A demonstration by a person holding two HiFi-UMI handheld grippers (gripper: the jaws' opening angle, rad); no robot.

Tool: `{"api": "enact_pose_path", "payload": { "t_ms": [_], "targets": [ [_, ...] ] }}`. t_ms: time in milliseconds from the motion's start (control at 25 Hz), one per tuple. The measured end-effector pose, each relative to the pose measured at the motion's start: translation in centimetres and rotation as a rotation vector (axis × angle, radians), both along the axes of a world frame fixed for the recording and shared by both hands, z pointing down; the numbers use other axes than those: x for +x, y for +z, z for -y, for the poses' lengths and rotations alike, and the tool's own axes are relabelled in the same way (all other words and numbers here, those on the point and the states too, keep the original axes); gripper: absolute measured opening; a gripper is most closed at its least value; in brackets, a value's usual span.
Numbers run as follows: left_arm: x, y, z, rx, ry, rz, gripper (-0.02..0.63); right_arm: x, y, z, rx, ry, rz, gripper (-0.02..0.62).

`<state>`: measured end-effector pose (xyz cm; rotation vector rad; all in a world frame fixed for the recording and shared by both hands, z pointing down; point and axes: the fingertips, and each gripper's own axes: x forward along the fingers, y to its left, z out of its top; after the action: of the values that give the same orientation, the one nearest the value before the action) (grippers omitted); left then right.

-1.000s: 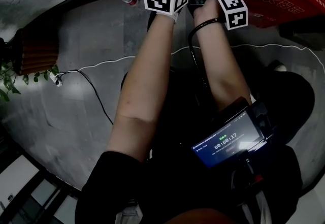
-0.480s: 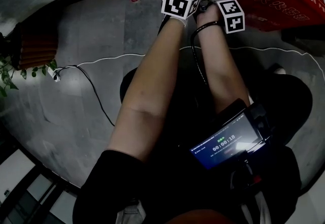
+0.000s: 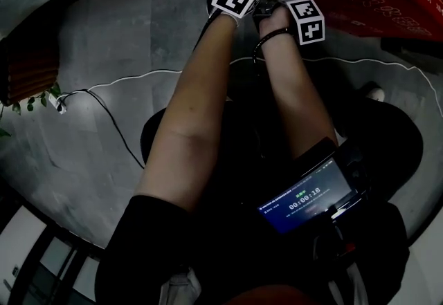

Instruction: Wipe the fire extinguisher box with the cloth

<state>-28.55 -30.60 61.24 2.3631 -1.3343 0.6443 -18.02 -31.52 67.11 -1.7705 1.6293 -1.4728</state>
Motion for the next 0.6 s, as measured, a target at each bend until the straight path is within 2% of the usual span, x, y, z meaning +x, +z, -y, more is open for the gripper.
{"api": "enact_pose_path", "payload": {
  "t_ms": [200, 440, 600],
  "targets": [
    [1.5, 4.0, 1.0, -0.032, 0.06, 0.006, 0.0, 0.1, 4.1, -0.1, -0.054, 0.005, -0.006, 0.103],
    [1.9, 7.0, 0.7, -0.096, 0.052, -0.016, 0.0, 0.7, 8.6, -0.4, -0.13, 0.03, -0.012, 0.103],
    [1.6, 8.6, 0.8, -0.09, 0.05, 0.003, 0.0, 1.0, 11.6, -1.7, -0.192, 0.037, -0.028, 0.103]
  ]
}}
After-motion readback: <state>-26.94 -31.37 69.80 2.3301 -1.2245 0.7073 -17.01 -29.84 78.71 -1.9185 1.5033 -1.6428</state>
